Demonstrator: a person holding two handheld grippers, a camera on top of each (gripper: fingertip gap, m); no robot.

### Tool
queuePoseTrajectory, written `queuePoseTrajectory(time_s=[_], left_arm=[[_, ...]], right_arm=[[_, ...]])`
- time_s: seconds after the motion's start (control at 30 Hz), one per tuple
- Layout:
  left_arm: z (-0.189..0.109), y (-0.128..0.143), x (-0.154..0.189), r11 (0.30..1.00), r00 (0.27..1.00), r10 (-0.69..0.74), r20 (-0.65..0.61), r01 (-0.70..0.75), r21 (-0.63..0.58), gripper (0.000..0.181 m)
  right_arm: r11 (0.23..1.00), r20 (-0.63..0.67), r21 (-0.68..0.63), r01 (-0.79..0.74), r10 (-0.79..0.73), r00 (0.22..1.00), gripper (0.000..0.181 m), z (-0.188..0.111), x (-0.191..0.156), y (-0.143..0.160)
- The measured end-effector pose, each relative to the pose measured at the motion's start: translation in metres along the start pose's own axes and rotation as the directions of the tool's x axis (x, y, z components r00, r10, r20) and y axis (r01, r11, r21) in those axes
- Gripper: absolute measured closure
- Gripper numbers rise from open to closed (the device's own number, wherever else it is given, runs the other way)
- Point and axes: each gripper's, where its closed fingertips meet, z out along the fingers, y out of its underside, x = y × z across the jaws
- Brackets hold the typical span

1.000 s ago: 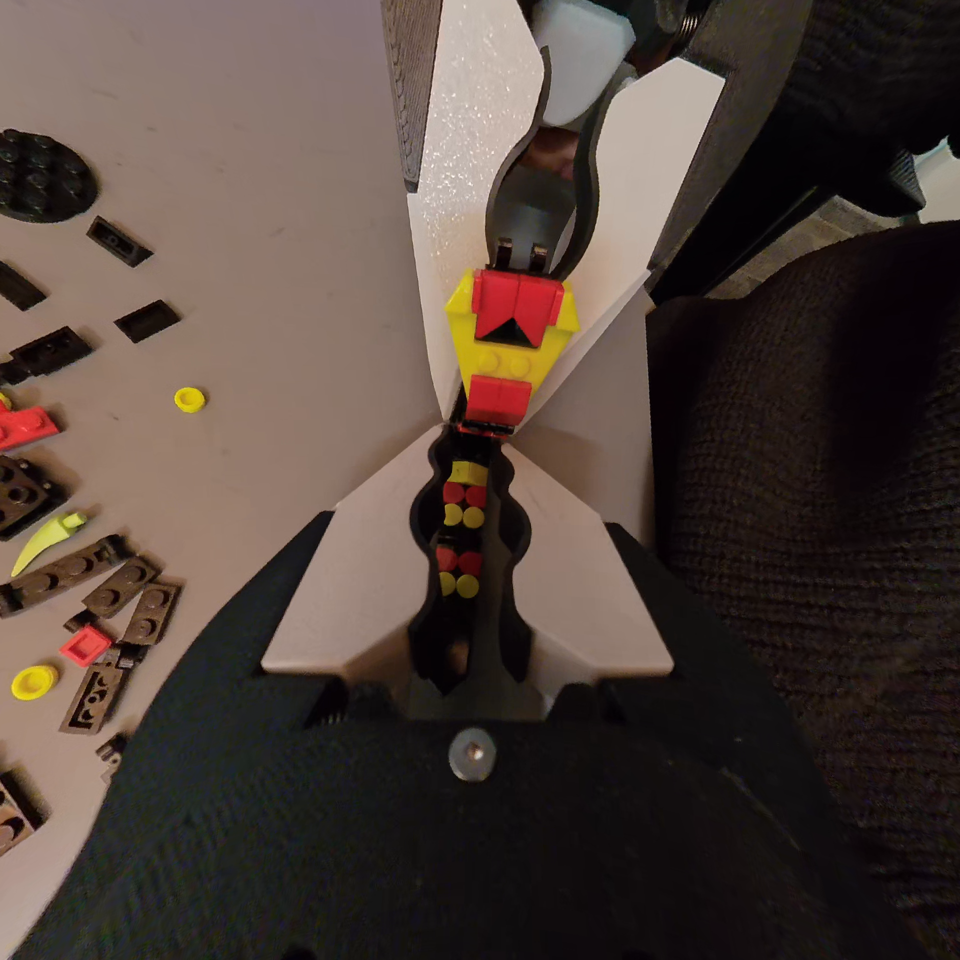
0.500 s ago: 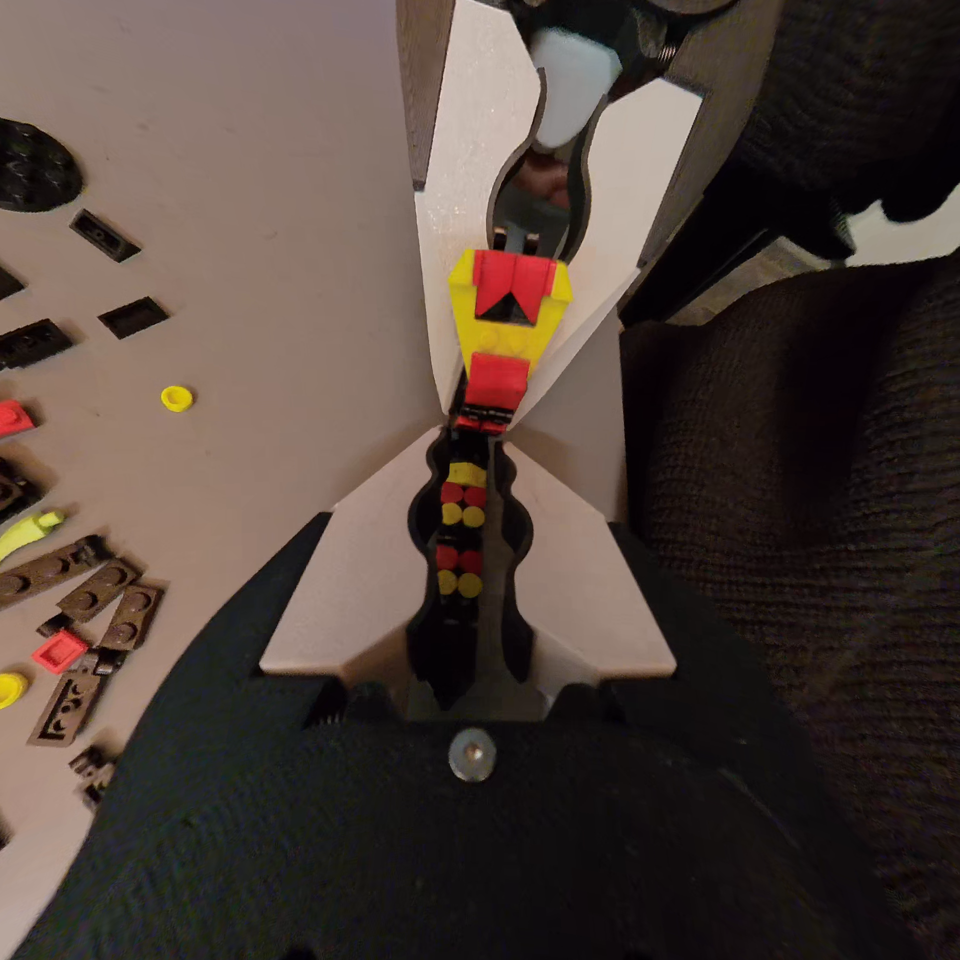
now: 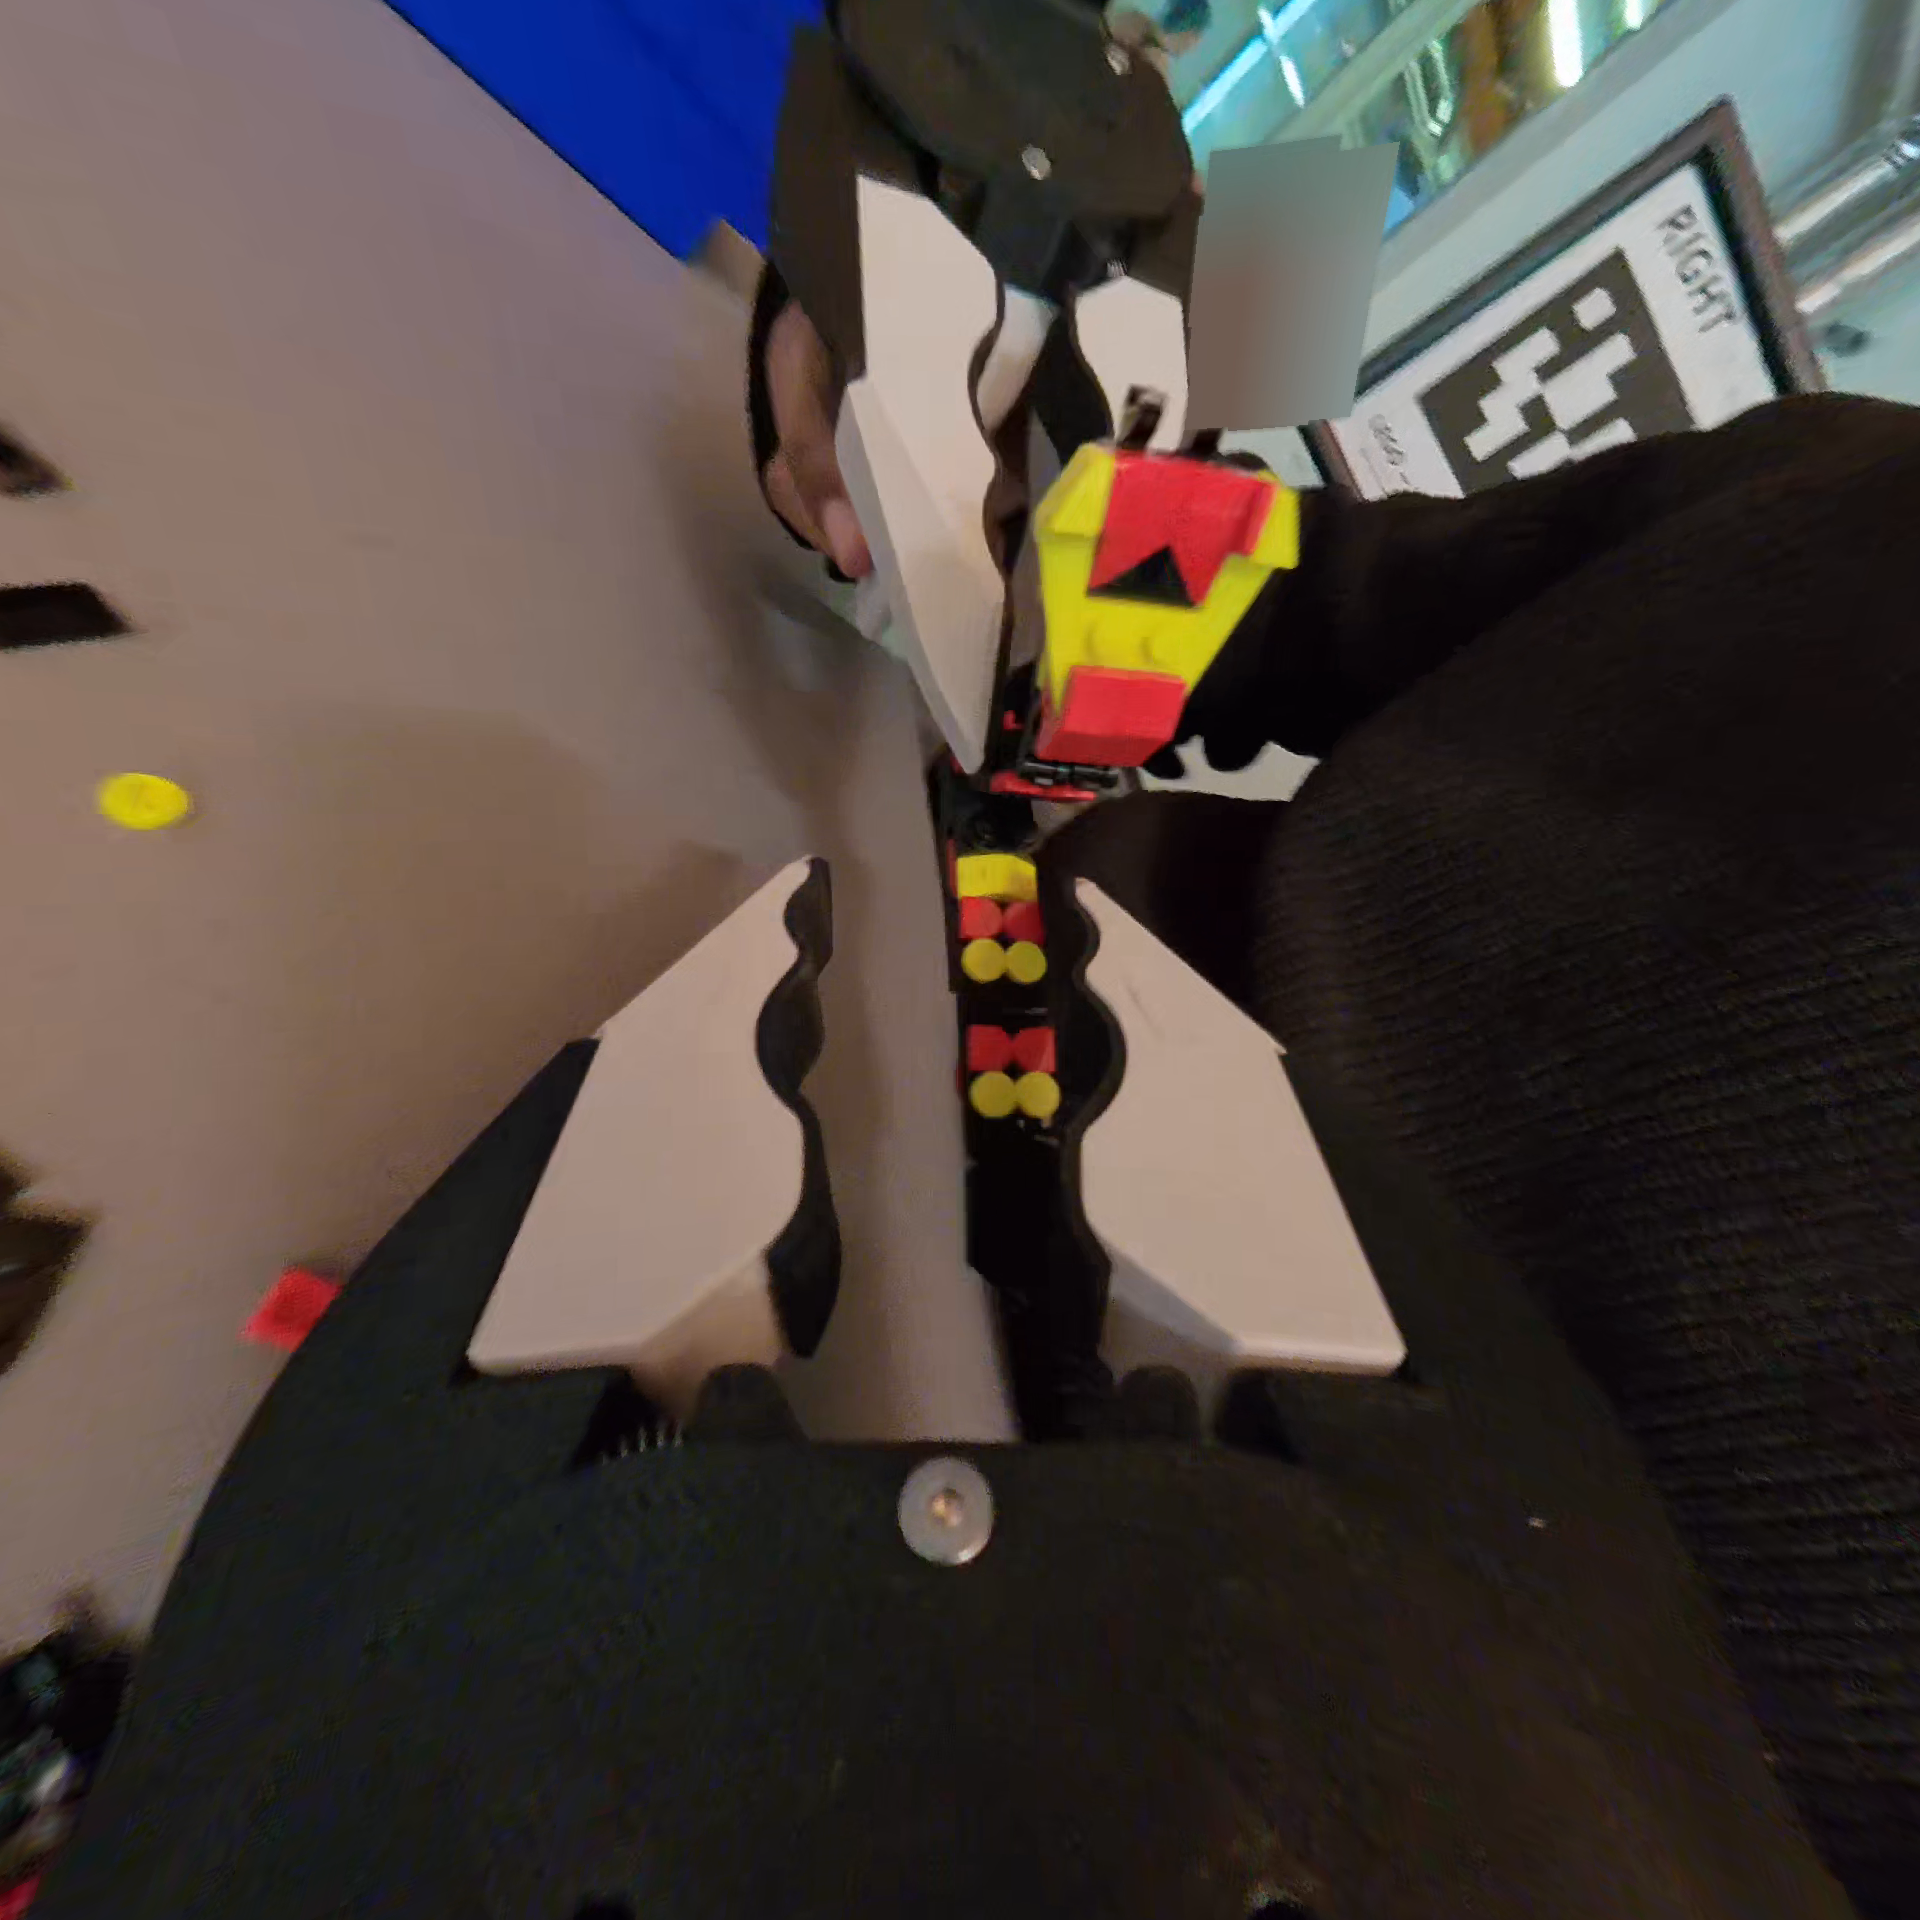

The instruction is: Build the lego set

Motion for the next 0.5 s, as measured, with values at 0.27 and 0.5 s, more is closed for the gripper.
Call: queuePoseTrajectory(time_s=[0.27,0.5], left_arm=[[0.006,-0.001,0.053,0.990,0.913,-0.140,-0.383,0.140,-0.027,0.158],[0.005,-0.007,0.061,0.972,0.851,-0.219,-0.478,0.233,-0.033,0.165]], right_arm=[[0.996,0.220,0.082,0.022,-0.039,0.975,0.167,0.004,-0.038,-0.016],[0.990,0.263,0.108,0.091,-0.117,0.958,0.168,0.005,-0.048,-0.023]])
